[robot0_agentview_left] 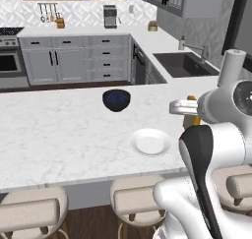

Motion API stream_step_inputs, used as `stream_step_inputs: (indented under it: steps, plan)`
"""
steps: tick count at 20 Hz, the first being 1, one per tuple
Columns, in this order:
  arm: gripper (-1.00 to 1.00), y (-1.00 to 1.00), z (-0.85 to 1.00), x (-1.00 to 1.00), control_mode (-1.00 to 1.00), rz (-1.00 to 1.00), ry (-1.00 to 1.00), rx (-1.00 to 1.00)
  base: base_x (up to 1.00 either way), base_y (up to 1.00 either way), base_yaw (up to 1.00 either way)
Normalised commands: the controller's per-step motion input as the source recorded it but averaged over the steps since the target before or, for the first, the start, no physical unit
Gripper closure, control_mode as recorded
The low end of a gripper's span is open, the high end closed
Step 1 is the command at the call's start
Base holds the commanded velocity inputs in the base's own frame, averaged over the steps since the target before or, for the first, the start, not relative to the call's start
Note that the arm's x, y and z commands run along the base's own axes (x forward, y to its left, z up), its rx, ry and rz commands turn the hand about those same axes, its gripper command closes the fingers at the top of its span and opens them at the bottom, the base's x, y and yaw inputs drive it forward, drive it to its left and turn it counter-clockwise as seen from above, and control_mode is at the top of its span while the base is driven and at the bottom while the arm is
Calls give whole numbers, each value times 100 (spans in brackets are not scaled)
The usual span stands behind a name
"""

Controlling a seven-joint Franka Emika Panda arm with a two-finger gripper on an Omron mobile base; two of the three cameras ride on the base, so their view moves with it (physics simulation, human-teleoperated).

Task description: Start the toaster. Once the lever pops up, take the bread to the plate on the dining counter.

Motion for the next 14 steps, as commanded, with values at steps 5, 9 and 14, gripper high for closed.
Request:
stream_step_inputs:
  steps: [5,9,14]
  plan:
    - [100,-40,-25,64,-100,10,5,15,16,-8,0]
    - [100,-52,-53,80,-100,37,0,23,0,0,0]
    - [100,-21,-71,82,-100,45,0,20,0,0,0]
